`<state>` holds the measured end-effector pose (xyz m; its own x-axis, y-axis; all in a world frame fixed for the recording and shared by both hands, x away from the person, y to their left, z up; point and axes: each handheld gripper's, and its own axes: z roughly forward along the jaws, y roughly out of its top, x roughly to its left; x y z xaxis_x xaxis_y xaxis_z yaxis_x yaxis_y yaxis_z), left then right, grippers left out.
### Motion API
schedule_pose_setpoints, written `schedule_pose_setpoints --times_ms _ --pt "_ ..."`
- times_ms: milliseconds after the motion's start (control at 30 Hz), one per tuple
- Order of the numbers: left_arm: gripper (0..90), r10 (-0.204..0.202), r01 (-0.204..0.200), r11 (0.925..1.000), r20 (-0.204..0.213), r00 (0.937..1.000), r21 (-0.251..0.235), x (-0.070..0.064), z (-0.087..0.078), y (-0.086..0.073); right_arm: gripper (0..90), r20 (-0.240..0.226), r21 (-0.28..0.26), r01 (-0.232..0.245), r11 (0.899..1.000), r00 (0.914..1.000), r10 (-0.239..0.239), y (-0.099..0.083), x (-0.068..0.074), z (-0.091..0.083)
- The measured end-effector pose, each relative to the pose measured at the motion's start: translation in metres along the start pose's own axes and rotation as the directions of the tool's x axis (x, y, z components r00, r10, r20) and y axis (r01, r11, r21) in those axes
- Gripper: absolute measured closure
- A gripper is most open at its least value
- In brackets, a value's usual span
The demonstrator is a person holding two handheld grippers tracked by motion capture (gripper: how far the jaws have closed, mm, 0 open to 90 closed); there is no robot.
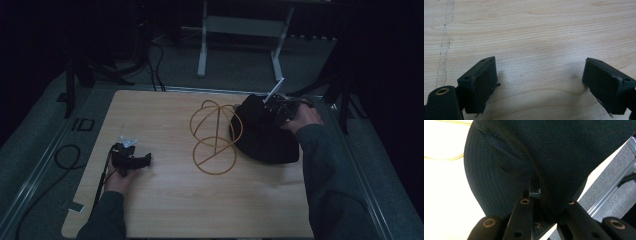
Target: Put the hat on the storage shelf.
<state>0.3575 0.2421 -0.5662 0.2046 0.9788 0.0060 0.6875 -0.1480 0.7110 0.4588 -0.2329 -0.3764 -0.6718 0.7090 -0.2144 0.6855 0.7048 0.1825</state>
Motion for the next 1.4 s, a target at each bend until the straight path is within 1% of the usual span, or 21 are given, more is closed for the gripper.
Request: schedule_pose_setpoints --times_ms 33,67,100,133,167,200,300,333,367,400,433,467,533,633,733,867,1033,1133,1300,1333,1400 --pt "12.9 0.0 0.0 1.0 0.0 1.0 0.0 0.0 0.0 0.0 86.5 0.0 0.0 0.0 1.0 1.0 0.0 0.0 0.0 0.0" --pt "12.9 0.0 0.0 1.0 0.0 1.0 0.0 0.0 0.0 0.0 86.5 -0.003 0.005 0.021 1.0 0.9998 -0.021 0.001 0.001 -0.004" --pt "12.9 0.0 0.0 1.0 0.0 1.0 0.0 0.0 0.0 0.0 86.5 -0.003 0.005 0.021 1.0 0.9998 -0.021 0.001 0.001 -0.004" --pt "12.8 0.0 0.0 1.0 0.0 1.0 0.0 0.0 0.0 0.0 86.5 -0.006 0.001 0.041 0.999 0.9991 -0.041 0.001 0.002 -0.009" --pt "12.8 0.0 0.0 1.0 0.0 1.0 0.0 0.0 0.0 0.0 86.5 -0.006 0.001 0.041 0.999 0.9991 -0.041 0.001 0.002 -0.009" --pt "12.9 0.001 -0.001 1.0 0.0 1.0 0.001 0.0 0.0 0.0 86.4 -0.01 -0.007 0.05 0.999 0.9987 -0.05 0.001 0.0 -0.013" --pt "12.9 0.001 -0.001 1.0 0.0 1.0 0.002 0.0 0.0 0.0 86.4 -0.014 -0.019 0.053 0.998 0.9985 -0.053 0.0 -0.002 -0.019" --pt "12.9 0.001 -0.001 1.0 0.0 1.0 0.003 0.0 0.0 0.0 86.4 -0.017 -0.037 0.058 0.998 0.9981 -0.059 -0.001 -0.006 -0.025" --pt "12.9 0.001 -0.001 1.0 0.0 1.0 0.001 0.0 0.0 0.0 86.4 -0.017 -0.037 0.058 0.998 0.9981 -0.059 -0.001 -0.006 -0.025" --pt "12.9 0.001 -0.001 1.0 0.0 1.0 0.001 0.0 0.0 0.0 86.5 -0.022 -0.055 0.053 0.997 0.9983 -0.055 -0.002 -0.009 -0.032" --pt "12.9 0.001 -0.001 1.0 0.0 1.0 0.001 0.0 0.0 0.0 86.5 -0.022 -0.055 0.053 0.997 0.9983 -0.055 -0.002 -0.009 -0.032" --pt "12.8 -0.001 0.001 1.0 0.0 1.0 -0.001 0.0 0.0 0.0 86.5 -0.019 -0.074 0.068 0.995 0.9974 -0.07 -0.003 -0.013 -0.038" --pt "12.8 -0.001 0.001 1.0 0.0 1.0 -0.001 0.0 0.0 0.0 86.5 -0.014 -0.084 0.074 0.994 0.9971 -0.075 -0.004 -0.014 -0.04" --pt "12.8 -0.002 0.002 1.0 0.0 1.0 -0.001 0.0 0.0 0.0 86.5 -0.01 -0.091 0.095 0.991 0.9953 -0.097 -0.002 -0.018 -0.048" --pt "12.9 -0.001 0.001 1.0 0.0 1.0 -0.001 0.0 0.0 0.0 86.5 -0.003 -0.092 0.132 0.987 0.9911 -0.133 0.001 -0.018 -0.054" --pt "12.9 -0.002 0.002 1.0 0.0 1.0 -0.001 0.0 0.0 0.0 86.5 0.005 -0.101 0.154 0.983 0.988 -0.154 0.003 -0.018 -0.057" --pt "12.9 -0.002 0.002 1.0 0.0 1.0 -0.002 0.0 0.0 0.0 86.5 0.001 -0.13 0.157 0.979 0.9874 -0.158 0.004 -0.018 -0.06" --pt "12.8 -0.001 0.001 1.0 0.0 1.0 0.0 0.0 0.0 0.0 86.5 -0.012 -0.166 0.162 0.973 0.9861 -0.166 0.005 -0.019 -0.061" --pt "12.8 -0.002 0.002 1.0 0.0 1.0 -0.001 0.0 0.0 0.0 86.4 -0.022 -0.188 0.174 0.967 0.9832 -0.181 0.004 -0.021 -0.063" --pt "12.9 -0.002 0.002 1.0 0.0 1.0 -0.002 0.0 0.0 0.0 86.5 -0.034 -0.202 0.178 0.963 0.9814 -0.189 0.003 -0.021 -0.064" --pt "12.9 -0.001 0.001 1.0 0.0 1.0 -0.001 0.0 0.0 0.0 86.5 -0.038 -0.204 0.177 0.963 0.9813 -0.189 0.002 -0.022 -0.065"
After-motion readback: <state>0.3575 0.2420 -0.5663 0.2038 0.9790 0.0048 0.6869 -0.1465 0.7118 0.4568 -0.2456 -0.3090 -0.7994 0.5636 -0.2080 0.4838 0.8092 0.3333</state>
